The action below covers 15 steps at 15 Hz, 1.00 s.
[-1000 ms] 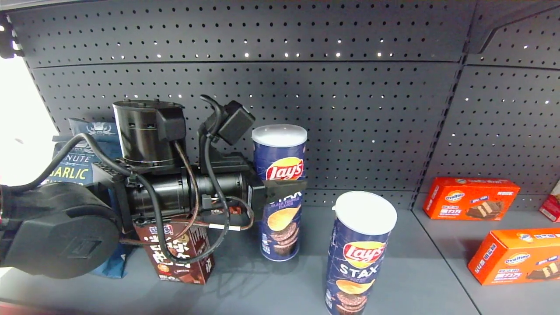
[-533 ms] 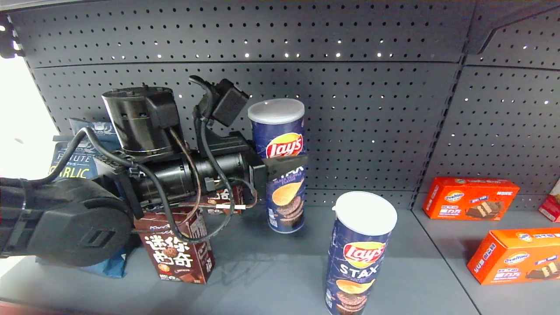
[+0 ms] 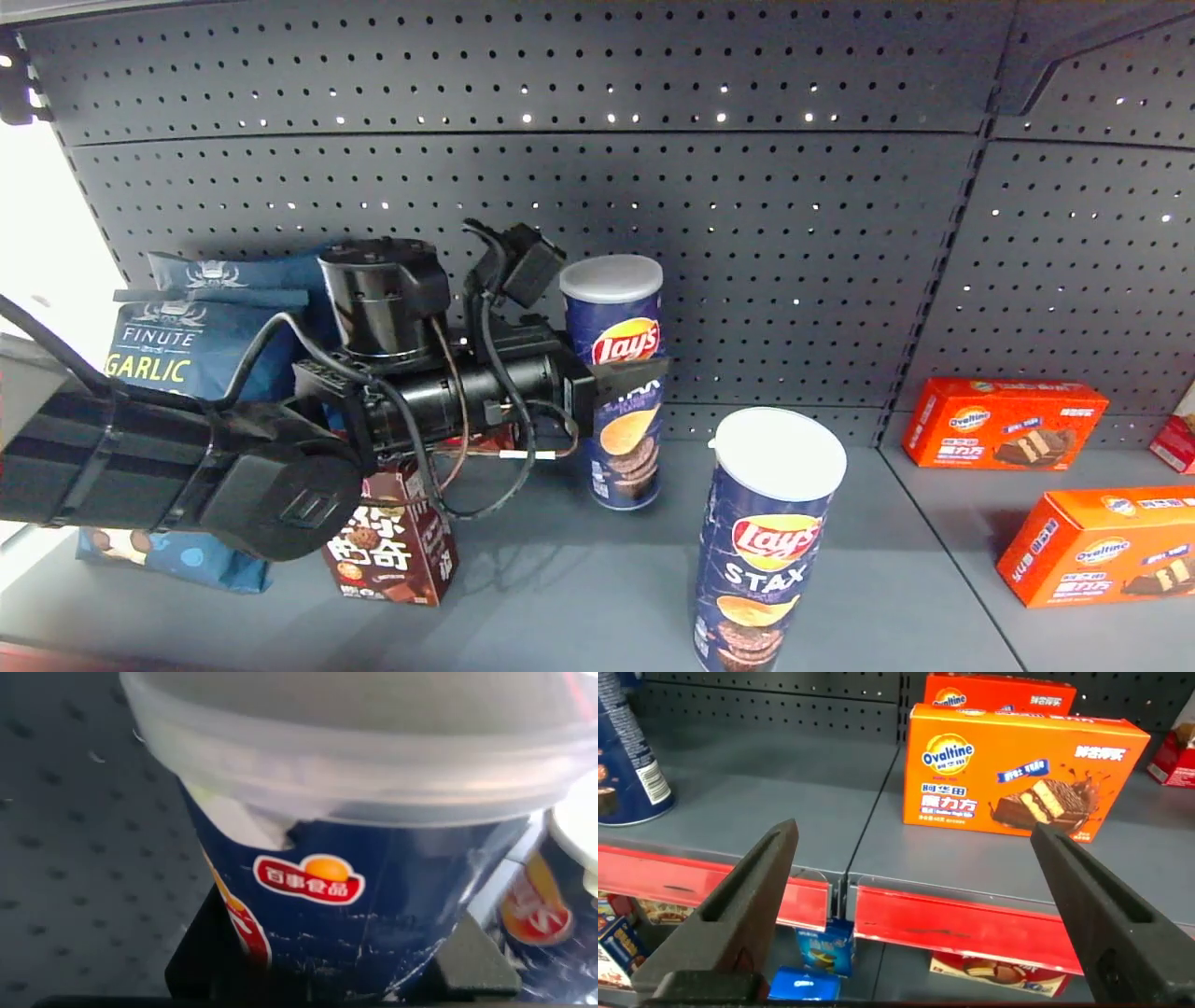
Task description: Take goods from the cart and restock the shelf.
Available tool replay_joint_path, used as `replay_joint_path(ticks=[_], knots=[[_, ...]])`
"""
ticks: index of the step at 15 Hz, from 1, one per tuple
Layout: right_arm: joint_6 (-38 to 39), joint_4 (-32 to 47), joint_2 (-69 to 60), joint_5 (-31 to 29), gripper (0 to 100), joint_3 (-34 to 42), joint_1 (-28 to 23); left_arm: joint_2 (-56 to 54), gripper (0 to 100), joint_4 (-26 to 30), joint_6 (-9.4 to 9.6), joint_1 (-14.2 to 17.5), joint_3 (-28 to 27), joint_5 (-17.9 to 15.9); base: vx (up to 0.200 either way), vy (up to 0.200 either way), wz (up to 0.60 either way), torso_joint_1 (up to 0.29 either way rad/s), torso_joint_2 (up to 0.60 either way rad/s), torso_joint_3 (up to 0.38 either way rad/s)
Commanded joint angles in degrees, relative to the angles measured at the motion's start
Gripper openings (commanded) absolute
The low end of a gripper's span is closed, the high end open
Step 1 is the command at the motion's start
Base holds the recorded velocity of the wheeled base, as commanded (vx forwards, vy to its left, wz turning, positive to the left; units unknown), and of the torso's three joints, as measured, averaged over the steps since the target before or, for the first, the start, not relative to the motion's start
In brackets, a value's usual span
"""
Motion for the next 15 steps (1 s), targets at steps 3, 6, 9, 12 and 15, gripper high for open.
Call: replay_joint_path(ticks=[3,6,9,12,15], knots=[[0.0,0.0,0.1,0.0,100,0.0,0.0,1.4,0,9.8,-0.26,0.0,-7.1,-0.7,0.000,0.000,0.00,0.000,0.00,0.000],[-0.6,0.0,0.1,0.0,100,-0.1,0.0,4.5,0,12.4,-0.26,-0.2,-13.2,-2.0,0.000,0.000,0.00,0.000,0.00,0.000],[-0.7,0.0,0.1,2.2,100,0.0,0.0,5.9,0,17.3,-0.08,-1.3,-16.1,-2.1,0.000,0.000,0.00,0.000,0.00,0.000],[-0.7,-0.1,0.1,6.3,100,0.0,0.0,8.7,0,17.2,0.10,-1.3,-19.2,-5.5,0.000,0.000,0.00,0.000,0.00,0.000],[-0.6,-0.1,0.1,5.9,100,0.0,0.0,11.2,0,16.9,0.10,-1.0,-22.1,-8.6,0.000,0.000,0.00,0.000,0.00,0.000]])
